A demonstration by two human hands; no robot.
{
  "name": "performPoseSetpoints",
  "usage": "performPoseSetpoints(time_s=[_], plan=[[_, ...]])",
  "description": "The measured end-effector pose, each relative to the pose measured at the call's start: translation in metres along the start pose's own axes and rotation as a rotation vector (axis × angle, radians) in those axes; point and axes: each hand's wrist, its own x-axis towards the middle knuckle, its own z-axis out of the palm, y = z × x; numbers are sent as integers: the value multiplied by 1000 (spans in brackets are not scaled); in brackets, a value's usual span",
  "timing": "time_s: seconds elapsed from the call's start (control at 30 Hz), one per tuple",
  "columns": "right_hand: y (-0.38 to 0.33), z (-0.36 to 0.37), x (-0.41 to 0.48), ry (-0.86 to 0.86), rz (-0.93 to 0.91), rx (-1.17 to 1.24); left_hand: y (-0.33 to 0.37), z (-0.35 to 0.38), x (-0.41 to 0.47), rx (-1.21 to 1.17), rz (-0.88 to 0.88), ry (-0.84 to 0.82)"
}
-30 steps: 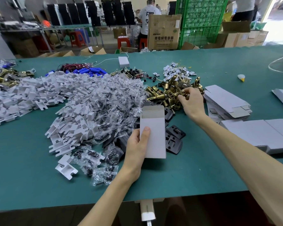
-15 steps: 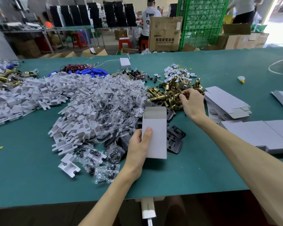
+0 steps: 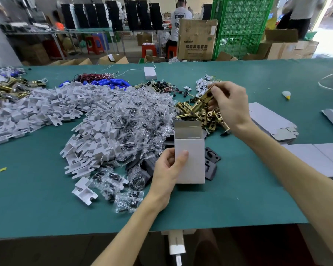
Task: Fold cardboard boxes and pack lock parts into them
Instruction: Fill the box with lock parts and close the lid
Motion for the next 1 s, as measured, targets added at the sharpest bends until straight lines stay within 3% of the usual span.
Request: performPoseSetpoints(time_s=[0.23, 0.37, 0.67, 1.0], plan=[[-44, -18, -44, -208, -220, -40, 0, -1, -2, 15, 32, -45], [-56, -27, -55, -90, -405, -124, 2, 0, -3, -7, 24, -56], [-30, -18, -63, -222, -182, -215, 1, -2, -3, -17, 35, -50], [-32, -7, -68, -294, -233, -299, 2, -1, -2, -19, 42, -67]])
